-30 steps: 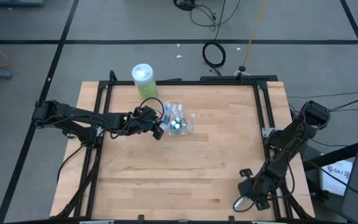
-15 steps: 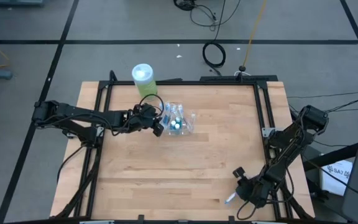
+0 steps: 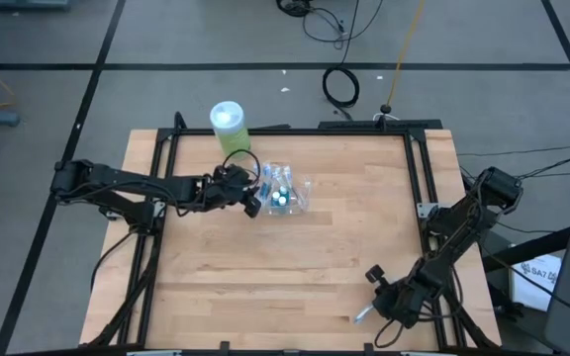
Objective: Pick & Place toothbrushing station
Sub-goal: Put the blue toothbrush into the transparent organizer
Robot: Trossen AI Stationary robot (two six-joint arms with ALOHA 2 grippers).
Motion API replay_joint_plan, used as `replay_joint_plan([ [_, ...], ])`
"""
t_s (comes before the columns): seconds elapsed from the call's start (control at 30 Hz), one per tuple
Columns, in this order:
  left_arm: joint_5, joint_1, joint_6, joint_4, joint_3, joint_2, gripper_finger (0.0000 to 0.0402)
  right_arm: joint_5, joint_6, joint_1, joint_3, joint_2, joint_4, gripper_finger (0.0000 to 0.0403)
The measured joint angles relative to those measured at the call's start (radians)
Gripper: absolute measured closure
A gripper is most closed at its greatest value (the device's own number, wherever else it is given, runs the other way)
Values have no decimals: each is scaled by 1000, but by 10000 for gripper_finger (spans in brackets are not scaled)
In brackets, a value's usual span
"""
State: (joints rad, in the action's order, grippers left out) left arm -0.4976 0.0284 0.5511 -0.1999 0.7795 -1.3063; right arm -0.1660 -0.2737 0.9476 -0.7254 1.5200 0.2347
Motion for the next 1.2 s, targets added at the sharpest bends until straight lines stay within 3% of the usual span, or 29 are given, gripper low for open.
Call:
replay_joint_plan([
  [0.27,6,-21,-22,22,0,119,245,-55,301,-106,0,-44,-6,393],
  [0.37,1,-39,-23,41,0,164,245,-148,442,-158,0,-76,-26,395],
  [0.43,0,-51,-23,52,0,188,245,-201,544,-194,0,-95,-61,392],
  [0.63,5,-95,-22,72,-1,195,245,-227,885,-299,-1,-102,-208,389],
  [0.83,138,-128,-5,106,-1,165,245,-234,1186,-369,-1,-102,-396,390],
  [1.03,205,-156,134,147,0,100,245,-234,1472,-405,-1,-102,-570,391],
  [1.2,321,-166,196,297,0,12,245,-226,1668,-430,-1,-102,-663,391],
])
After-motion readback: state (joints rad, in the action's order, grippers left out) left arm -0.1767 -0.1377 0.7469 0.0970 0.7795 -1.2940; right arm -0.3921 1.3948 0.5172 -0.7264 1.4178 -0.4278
